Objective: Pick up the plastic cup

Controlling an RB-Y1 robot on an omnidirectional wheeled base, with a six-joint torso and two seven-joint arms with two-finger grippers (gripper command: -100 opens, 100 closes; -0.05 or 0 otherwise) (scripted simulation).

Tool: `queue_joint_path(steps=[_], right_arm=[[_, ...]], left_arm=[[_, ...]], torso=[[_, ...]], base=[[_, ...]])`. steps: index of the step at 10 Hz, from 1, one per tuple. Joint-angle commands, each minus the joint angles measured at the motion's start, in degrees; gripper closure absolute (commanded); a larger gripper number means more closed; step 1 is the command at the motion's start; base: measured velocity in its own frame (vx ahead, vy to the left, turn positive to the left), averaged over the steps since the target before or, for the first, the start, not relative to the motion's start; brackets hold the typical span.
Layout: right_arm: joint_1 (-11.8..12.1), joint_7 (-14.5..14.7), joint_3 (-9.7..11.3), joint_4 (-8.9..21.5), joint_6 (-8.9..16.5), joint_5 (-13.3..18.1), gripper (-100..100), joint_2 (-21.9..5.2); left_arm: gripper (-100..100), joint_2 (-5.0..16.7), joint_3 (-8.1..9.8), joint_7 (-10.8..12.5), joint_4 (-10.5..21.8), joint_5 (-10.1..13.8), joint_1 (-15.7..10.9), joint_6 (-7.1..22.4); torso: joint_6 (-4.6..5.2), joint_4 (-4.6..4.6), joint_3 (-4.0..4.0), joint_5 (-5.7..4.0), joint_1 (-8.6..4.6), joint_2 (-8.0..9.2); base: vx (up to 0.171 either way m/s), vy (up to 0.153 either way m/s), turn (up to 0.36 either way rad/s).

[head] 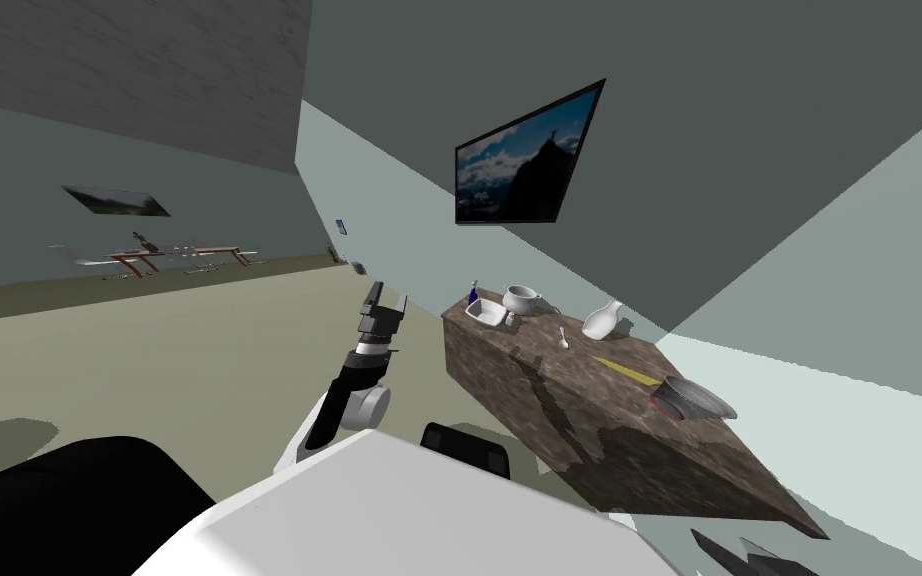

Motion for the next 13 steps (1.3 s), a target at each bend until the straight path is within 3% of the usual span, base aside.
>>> queue_joint_path(steps=[1, 6, 12, 13], right_arm=[[-1.4, -0.4, 1.5, 1.9, -0.2, 1.2, -100, -2.3], [0.4, -0.2, 2.9, 7.3, -0.1, 3.4, -100, -10.6], [1.9, -0.3, 3.9, 11.3, -0.1, 5.6, -100, -18.2], [1.9, -0.3, 3.9, 11.3, -0.1, 5.6, -100, -18.2]], left_arm=[[0, 0.0, 0.00, 0.0, 0.0, 0.0, 0.0, 0.0], [0, 0.0, 0.00, 0.0, 0.0, 0.0, 0.0, 0.0], [0, 0.0, 0.01, 0.0, 0.0, 0.0, 0.0, 0.0], [0, 0.0, 0.00, 0.0, 0.0, 0.0, 0.0, 0.0]], torso=[[0.00, 0.00, 0.00, 0.00, 0.00, 0.00], [0.03, 0.01, 0.02, -0.01, -0.03, 0.04], [0.04, 0.00, 0.00, -0.04, -0.08, 0.01], [0.01, 0.00, -0.01, -0.03, -0.08, -0.02]], base=[[0.031, 0.031, 0.052], [0.032, 0.027, 0.080], [0.037, 0.013, 0.067], [0.037, 0.003, 0.044]])
